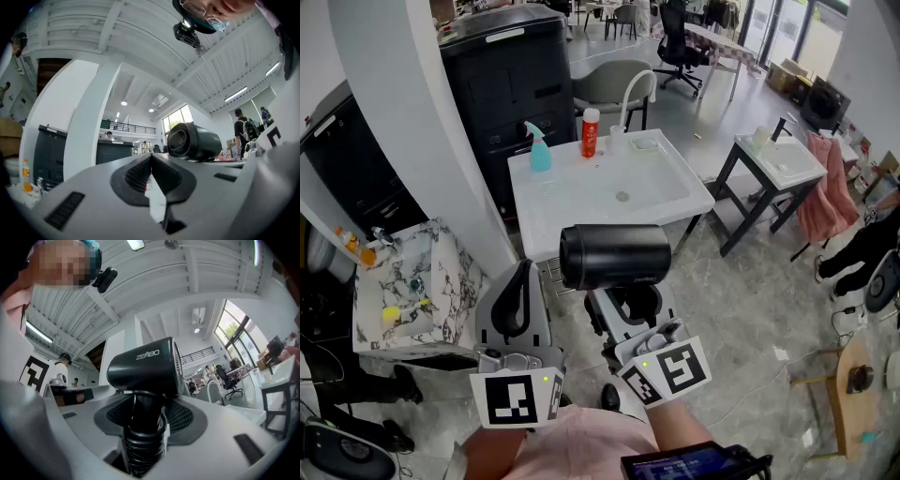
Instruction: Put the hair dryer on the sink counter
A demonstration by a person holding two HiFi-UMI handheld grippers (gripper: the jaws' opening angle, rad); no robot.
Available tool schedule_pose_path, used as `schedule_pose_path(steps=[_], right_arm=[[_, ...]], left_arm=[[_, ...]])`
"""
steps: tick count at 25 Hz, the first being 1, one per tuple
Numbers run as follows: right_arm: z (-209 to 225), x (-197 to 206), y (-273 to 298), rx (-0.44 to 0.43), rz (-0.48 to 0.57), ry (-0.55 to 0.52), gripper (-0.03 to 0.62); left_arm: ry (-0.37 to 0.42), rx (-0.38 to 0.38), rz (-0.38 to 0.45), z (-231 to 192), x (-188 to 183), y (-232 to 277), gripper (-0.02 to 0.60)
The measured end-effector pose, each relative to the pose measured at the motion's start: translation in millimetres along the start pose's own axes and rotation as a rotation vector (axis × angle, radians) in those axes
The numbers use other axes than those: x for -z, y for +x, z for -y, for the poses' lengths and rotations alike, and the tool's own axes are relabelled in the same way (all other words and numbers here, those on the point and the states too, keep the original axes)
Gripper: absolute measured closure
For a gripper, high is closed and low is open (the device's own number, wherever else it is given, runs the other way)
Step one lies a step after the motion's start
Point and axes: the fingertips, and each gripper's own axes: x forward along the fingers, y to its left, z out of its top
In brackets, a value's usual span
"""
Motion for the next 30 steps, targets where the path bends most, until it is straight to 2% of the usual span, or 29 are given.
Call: schedule_pose_path(steps=[10, 15, 19, 24, 30], right_arm=[[15, 3, -2, -0.007, 0.008, 0.014, 0.382], [40, 0, -8, -0.013, 0.006, 0.013, 0.382], [66, 1, -11, -0.009, -0.006, 0.031, 0.381], [95, 13, -4, 0.009, -0.039, 0.053, 0.382], [114, 29, 30, 0.002, -0.073, 0.057, 0.381]], left_arm=[[0.008, 0.001, -0.012, 12, 9, 11, 0.571], [0.015, -0.001, -0.026, 33, 16, 27, 0.571], [0.026, -0.035, -0.039, 41, 23, 34, 0.571], [0.035, -0.078, -0.074, 35, 40, 44, 0.571], [0.026, -0.104, -0.101, 15, 60, 68, 0.571]])
